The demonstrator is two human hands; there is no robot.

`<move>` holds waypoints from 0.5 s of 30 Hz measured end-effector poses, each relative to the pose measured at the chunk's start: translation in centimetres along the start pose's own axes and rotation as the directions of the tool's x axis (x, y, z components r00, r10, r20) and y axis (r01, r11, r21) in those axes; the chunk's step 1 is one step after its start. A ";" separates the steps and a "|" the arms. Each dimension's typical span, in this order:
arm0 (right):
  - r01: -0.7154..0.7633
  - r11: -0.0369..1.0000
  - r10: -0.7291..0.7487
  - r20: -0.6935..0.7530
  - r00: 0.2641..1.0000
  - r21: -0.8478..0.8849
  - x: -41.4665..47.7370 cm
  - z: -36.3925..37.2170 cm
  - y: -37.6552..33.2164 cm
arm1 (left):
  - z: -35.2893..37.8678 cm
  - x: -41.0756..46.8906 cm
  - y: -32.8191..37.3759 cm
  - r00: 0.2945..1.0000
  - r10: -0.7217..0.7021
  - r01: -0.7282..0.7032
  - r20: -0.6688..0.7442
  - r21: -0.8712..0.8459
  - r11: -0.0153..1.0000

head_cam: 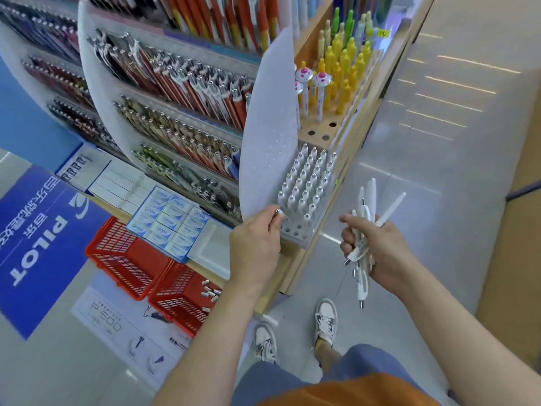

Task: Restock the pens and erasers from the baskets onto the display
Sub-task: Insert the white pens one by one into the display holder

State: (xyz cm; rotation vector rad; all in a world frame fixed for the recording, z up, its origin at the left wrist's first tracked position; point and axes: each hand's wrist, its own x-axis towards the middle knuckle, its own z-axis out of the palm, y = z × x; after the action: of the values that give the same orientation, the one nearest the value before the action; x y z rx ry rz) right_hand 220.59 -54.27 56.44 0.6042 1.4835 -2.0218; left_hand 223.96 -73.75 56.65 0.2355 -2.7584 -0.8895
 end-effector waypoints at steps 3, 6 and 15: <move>-0.019 1.000 0.018 0.013 1.000 0.018 0.2 0.0 0.0 | 0.8 0.4 -0.2 0.999 0.033 -0.033 0.006 0.029 0.999; -0.032 0.996 0.029 0.033 0.999 0.088 0.3 0.3 -0.1 | 1.5 0.8 -0.2 0.999 0.048 -0.049 0.016 0.067 0.997; -0.052 0.971 0.042 0.046 0.998 0.235 0.2 1.7 -0.2 | 1.5 1.0 0.6 0.996 -0.047 0.043 0.073 0.052 0.998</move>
State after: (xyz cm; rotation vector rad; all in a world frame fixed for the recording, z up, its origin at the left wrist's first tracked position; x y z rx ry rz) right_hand 220.27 -55.89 56.95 0.6813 1.2021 -2.1776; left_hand 222.53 -72.66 56.05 0.2797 -2.8578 -0.8568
